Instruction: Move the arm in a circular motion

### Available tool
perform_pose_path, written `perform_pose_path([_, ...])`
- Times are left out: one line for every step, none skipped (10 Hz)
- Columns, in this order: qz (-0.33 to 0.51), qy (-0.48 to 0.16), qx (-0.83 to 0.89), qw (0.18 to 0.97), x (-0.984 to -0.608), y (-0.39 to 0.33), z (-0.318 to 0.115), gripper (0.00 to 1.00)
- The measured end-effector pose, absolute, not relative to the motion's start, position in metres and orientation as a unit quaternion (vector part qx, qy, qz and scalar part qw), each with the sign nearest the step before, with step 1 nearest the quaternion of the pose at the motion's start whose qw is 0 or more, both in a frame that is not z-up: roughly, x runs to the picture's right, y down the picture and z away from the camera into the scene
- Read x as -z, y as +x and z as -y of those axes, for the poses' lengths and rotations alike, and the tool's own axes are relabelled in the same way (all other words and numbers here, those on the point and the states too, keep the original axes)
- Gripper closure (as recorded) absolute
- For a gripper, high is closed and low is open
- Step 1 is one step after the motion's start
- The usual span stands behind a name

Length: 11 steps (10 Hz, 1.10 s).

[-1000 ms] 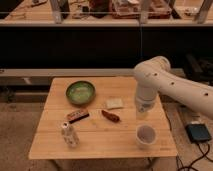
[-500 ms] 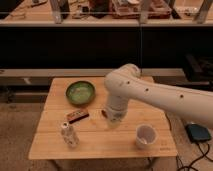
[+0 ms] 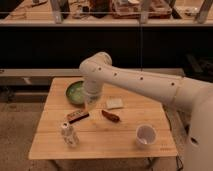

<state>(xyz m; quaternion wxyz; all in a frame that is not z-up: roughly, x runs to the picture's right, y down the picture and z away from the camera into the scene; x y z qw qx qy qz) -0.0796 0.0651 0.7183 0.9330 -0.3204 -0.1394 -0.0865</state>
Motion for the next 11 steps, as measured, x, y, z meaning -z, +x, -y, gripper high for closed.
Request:
perform_pose_path([0.124, -0.305, 0.087, 0.94, -0.749, -0.07, -0.043, 1.0])
perform_pose_path([0.113, -0.302, 0.081, 0.943, -0.765, -0.058, -0.033, 1.0])
perform_pose_path([0.095, -0.302, 0.066, 0.946, -0.784, -0.035, -0.024, 1.0])
perform_pose_path([0.07, -0.306, 0.04, 0.948, -0.801, 0.002, -0.018, 1.0])
perform_pose_path([0.053, -0.309, 0.022, 0.949, -0.81, 0.028, -0.015, 1.0])
perform_pose_path([0.036, -0.311, 0.0, 0.95, -0.816, 0.057, -0.013, 1.0])
perform_pose_path([0.007, -0.316, -0.042, 0.948, -0.817, 0.109, -0.016, 1.0])
perform_pose_path([-0.01, -0.317, -0.063, 0.946, -0.814, 0.139, -0.019, 1.0])
perform_pose_path([-0.024, -0.32, -0.077, 0.944, -0.807, 0.165, -0.024, 1.0])
perform_pose_path([-0.035, -0.325, -0.086, 0.941, -0.793, 0.187, -0.031, 1.0])
perform_pose_path([-0.044, -0.335, -0.089, 0.937, -0.769, 0.206, -0.048, 1.0])
